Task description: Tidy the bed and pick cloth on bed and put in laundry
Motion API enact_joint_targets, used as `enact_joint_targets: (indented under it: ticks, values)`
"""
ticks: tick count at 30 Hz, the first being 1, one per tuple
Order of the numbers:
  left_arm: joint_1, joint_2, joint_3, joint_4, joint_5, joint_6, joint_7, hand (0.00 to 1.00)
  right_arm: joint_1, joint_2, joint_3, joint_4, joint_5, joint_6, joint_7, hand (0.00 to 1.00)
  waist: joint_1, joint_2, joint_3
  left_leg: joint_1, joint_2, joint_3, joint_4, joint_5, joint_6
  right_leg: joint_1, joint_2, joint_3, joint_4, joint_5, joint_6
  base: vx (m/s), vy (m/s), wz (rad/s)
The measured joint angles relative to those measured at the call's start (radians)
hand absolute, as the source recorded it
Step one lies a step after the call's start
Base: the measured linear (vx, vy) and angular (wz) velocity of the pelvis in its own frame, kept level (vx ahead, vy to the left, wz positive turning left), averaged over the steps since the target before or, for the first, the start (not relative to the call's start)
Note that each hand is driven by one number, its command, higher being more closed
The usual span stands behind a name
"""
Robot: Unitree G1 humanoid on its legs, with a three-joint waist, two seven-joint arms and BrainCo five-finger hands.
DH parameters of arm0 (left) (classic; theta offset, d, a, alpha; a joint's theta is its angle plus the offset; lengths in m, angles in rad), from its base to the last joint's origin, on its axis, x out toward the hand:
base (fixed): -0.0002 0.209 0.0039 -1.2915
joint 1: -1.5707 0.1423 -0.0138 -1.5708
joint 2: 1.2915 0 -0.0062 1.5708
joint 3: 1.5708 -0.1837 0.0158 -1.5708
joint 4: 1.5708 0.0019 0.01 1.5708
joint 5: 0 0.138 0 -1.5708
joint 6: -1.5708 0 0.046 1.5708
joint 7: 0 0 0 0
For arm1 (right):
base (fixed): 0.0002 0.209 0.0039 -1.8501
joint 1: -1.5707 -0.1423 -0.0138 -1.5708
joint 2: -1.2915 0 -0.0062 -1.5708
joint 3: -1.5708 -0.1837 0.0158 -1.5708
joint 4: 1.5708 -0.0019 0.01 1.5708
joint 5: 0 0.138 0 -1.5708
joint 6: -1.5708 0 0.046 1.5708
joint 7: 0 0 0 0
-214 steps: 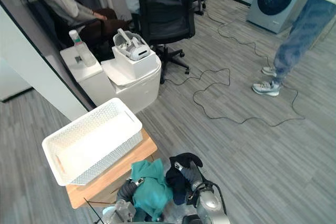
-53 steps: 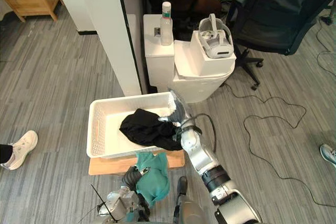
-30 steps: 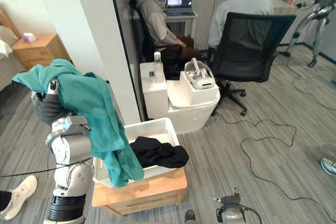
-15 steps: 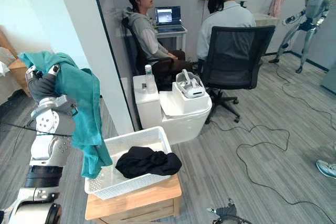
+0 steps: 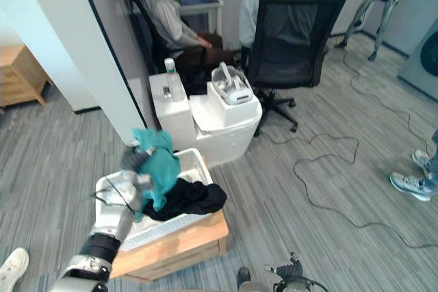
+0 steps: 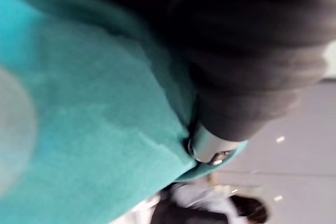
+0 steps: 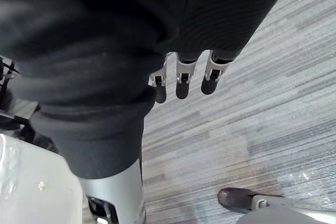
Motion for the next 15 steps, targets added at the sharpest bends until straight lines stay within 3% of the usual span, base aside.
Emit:
enact_joint_targets:
  ticks: [4,8,11,12,15]
  values:
    - [0.019,-0.04,0.0,0.087,0.033,0.001,0.012,1.0,-0.01,0.003,0.001,0.001,0.003,-0.016,-0.002,0.0,-0.006,-0.002,0.018,0.001,-0.003,0.001,0.0,0.001,0.002,0.0,-0.001,0.008,0.001,-0.014,0.001,-0.05,-0.008,-0.02]
    - [0.036,-0.045,0.003,0.137,0.07,-0.02,0.095,1.0,-0.015,0.002,0.002,0.007,0.003,-0.023,-0.007,0.0,-0.004,-0.003,0.032,-0.019,-0.018,0.001,0.0,-0.006,0.014,-0.019,-0.01,0.024,-0.012,-0.013,0.004,-0.02,0.003,-0.03]
    - [0.022,-0.046,0.023,0.155,0.072,-0.046,0.2,1.0,-0.025,0.002,0.013,0.017,0.003,-0.039,-0.01,0.0,-0.006,0.004,0.038,-0.028,-0.032,-0.001,0.0,-0.014,0.026,-0.023,-0.021,0.026,-0.018,-0.003,0.018,0.0,0.0,0.0]
    - [0.013,-0.043,0.046,0.173,0.071,-0.049,0.233,0.0,-0.032,0.002,0.023,0.027,0.003,-0.044,-0.011,0.0,-0.007,0.006,0.04,-0.028,-0.036,-0.002,0.001,-0.013,0.033,-0.022,-0.024,0.027,-0.019,-0.002,0.019,0.02,0.023,0.04]
    - [-0.005,-0.009,0.105,0.174,0.068,-0.053,0.273,0.0,-0.052,0.002,0.026,0.048,0.003,-0.044,-0.013,0.0,-0.003,0.012,0.057,-0.022,-0.041,-0.014,0.006,-0.016,0.039,-0.011,-0.025,0.018,-0.019,0.003,0.013,0.02,0.012,0.08]
